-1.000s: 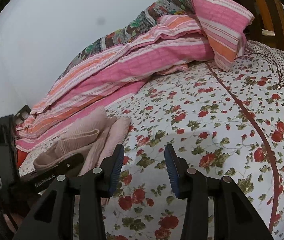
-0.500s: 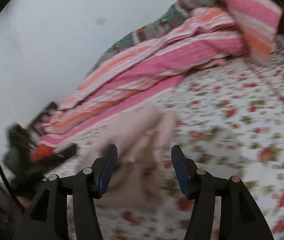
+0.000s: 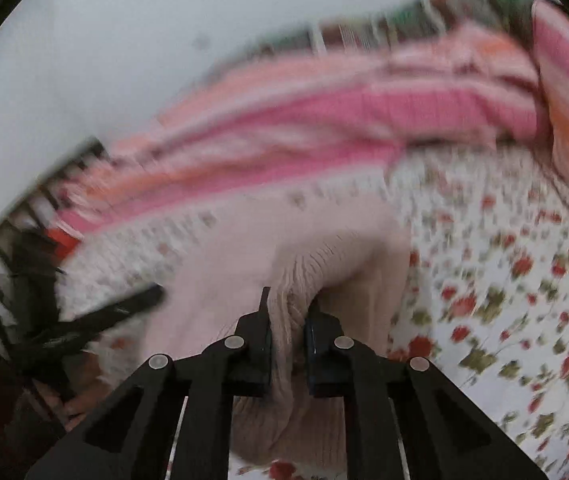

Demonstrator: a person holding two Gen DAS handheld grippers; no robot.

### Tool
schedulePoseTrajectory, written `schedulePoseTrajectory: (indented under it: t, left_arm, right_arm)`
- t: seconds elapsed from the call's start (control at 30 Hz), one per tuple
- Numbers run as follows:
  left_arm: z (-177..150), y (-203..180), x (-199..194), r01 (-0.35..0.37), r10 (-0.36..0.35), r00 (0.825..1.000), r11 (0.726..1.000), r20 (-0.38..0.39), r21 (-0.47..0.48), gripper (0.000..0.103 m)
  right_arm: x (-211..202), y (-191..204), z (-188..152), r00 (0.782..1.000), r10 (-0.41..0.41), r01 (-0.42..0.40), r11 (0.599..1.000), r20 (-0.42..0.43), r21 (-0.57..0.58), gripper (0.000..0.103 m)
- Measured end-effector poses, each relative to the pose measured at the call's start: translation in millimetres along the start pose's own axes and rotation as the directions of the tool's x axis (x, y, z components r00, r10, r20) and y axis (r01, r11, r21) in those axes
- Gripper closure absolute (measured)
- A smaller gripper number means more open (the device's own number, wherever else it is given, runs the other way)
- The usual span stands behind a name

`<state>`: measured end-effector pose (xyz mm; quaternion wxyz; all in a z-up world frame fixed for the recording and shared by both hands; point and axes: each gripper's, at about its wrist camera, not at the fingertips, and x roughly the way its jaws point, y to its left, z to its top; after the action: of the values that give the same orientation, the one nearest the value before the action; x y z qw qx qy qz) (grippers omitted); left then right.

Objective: Fold small clothes

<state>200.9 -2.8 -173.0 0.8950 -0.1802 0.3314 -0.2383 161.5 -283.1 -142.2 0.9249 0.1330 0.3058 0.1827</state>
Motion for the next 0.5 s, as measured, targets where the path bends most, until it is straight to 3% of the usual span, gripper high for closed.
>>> schedulePoseTrajectory:
  t: [0.07, 0.13, 0.17, 0.23, 0.3, 0.37, 0.5]
  left_arm:
    - [0, 2, -3, 0.019, -0.019, 1.0, 1.0, 0.003, 0.004, 0.036]
    - [-1, 2, -1, 0.01, -0.01, 1.0, 1.0, -0.008, 0.015, 0.036]
    - [-1, 1, 0, 0.005, -0.005, 1.0, 1.0, -0.013, 0.017, 0.036]
    - [-2, 1, 1, 0.004, -0.003, 1.0, 1.0, -0.017, 0.016, 0.036]
    - [-2, 2, -2, 0.001, -0.001, 1.0, 1.0, -0.006, 0.016, 0.036]
    - [-1, 5, -5, 0.0, 0.0, 1.0, 1.0, 0.006, 0.01, 0.036]
    - [4, 14, -7, -0.01, 0.01, 1.0, 1.0, 0.026, -0.014, 0.036]
  right_arm:
    - [-8, -9, -8, 0.999, -0.03, 0.03, 0.999, 0.017, 0.022, 0.091]
    - [11, -21, -19, 0.989, -0.115, 0.119, 0.992, -0.088, 0.03, 0.09]
    - [18, -29, -26, 0.985, -0.119, 0.127, 0.99, -0.126, 0.056, 0.089]
    - [12, -33, -27, 0.988, -0.107, 0.116, 0.99, -0.109, 0.079, 0.085]
    - [3, -30, -19, 0.99, -0.116, 0.121, 0.991, -0.078, 0.061, 0.067]
    - [0, -30, -8, 0.991, -0.127, 0.129, 0.99, -0.046, 0.057, 0.055]
    - [26, -42, 10, 0.987, -0.132, 0.142, 0.985, -0.097, 0.101, 0.041]
